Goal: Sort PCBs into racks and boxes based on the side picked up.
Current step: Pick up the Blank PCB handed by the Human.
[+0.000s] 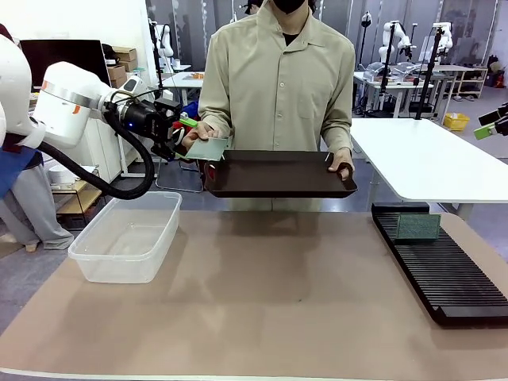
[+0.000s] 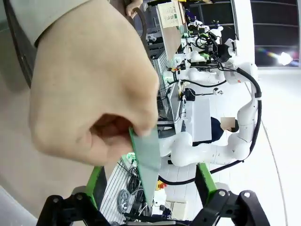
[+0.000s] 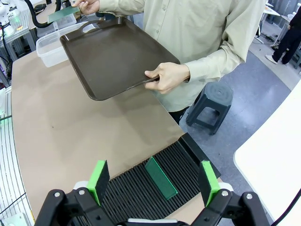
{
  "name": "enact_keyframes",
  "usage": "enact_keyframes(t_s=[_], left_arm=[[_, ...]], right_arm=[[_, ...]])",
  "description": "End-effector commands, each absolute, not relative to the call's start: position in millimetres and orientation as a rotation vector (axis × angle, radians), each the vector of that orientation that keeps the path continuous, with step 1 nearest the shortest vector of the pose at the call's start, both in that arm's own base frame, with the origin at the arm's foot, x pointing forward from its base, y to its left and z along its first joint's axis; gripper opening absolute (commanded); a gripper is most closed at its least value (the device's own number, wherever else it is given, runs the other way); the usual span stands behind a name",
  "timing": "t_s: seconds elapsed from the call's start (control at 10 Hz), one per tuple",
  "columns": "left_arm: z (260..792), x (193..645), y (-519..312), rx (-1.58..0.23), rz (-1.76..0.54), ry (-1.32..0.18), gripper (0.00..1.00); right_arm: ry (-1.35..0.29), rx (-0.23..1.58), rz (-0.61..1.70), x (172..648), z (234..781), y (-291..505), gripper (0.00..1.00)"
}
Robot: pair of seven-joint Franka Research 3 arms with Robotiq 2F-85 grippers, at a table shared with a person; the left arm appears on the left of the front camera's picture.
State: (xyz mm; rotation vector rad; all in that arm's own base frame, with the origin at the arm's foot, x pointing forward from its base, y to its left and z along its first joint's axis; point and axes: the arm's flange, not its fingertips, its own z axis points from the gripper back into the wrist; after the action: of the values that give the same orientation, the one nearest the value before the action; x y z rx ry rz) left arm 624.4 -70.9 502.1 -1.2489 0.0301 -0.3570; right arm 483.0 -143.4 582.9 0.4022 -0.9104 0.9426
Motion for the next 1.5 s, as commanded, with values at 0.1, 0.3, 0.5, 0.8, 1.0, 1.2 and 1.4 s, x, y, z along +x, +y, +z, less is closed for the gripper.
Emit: enact_keyframes(t_s=[0.1, 0.3, 0.5, 0.8, 1.0, 1.2, 1.4], left_arm=[[499, 630, -88, -1.245, -0.315, -0.060, 1.00], [496, 625, -92, -1.246, -0.310, -0.130, 0.82], [494, 614, -88, -1.239, -0.323, -0.119, 0.22], [489, 594, -85, -1.253, -0.320, -0.108, 0.00], [485, 589, -84, -1.269, -0.309, -0.106, 0.00], [485, 586, -82, -1.269, -0.303, -0.108, 0.00], [485, 589, -80, -1.284, -0.310, -0.101, 0.00]], right_arm=[[-0.906, 0.406, 0.941, 483, 582, -142, 1.00], [-0.906, 0.406, 0.941, 483, 582, -142, 1.00], [-0.906, 0.406, 0.941, 483, 582, -142, 1.00], [-0.906, 0.406, 0.941, 483, 582, -142, 1.00], [-0.906, 0.406, 0.941, 483, 582, -142, 1.00], [-0.906, 0.406, 0.941, 483, 582, -142, 1.00], [-0.906, 0.406, 0.941, 483, 582, -142, 1.00]])
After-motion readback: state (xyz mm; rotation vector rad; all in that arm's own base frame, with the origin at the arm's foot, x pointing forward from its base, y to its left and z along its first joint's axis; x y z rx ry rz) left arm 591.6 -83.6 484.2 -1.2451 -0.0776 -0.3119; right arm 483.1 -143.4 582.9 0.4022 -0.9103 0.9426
